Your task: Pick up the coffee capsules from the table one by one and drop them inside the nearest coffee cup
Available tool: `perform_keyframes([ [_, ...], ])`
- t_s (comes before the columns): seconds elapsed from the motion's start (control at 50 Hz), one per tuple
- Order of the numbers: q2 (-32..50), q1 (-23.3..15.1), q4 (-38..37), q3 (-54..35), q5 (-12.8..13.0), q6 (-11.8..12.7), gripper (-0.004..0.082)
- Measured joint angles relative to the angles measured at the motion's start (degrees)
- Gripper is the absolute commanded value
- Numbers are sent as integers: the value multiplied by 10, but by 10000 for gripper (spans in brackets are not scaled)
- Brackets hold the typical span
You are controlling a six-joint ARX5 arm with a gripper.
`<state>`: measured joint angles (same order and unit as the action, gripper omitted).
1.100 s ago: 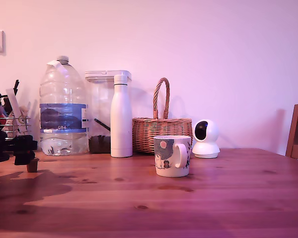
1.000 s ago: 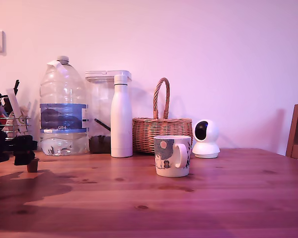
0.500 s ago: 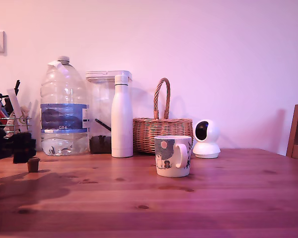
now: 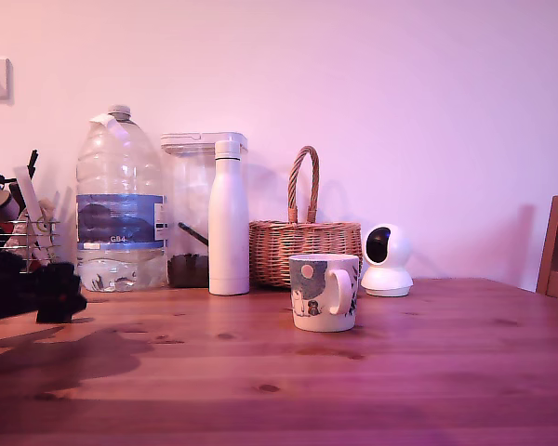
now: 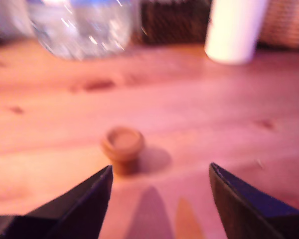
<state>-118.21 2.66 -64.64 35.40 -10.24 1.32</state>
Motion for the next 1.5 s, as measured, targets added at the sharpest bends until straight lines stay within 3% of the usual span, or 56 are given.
perform_keyframes([
  [0.74, 0, 0, 37, 6, 3, 0, 554],
  [1.5, -49, -3, 92, 110, 16, -1, 554],
])
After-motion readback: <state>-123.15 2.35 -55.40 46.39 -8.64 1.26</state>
